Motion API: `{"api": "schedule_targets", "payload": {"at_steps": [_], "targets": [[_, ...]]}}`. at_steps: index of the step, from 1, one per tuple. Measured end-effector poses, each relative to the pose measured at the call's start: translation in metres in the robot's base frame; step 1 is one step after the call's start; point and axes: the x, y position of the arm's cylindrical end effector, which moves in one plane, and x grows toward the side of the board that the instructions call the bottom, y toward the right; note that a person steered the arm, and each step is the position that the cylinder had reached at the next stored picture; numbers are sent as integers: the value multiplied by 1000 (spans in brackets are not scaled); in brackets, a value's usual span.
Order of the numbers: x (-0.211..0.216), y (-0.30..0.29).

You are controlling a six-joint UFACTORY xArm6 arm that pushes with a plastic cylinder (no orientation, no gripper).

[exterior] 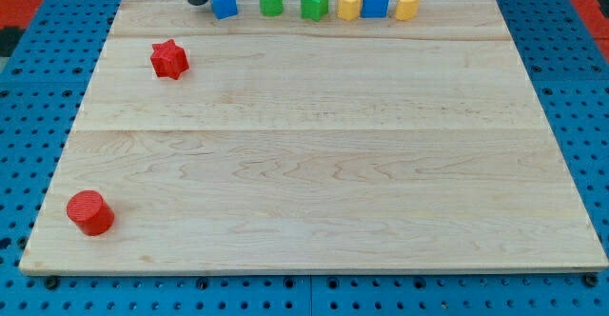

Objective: Push the red star to top left

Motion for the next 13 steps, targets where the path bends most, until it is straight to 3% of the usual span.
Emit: {"api": "schedule_targets", "payload": {"at_steps": [1, 2, 3, 5, 6, 7, 8, 9, 10, 12, 13], "targets": [[0, 14], [38, 12], [70, 80], [139, -40], [142, -38], [179, -30], [195, -81], [154, -133], [145, -82], [213, -52], [155, -44]]}}
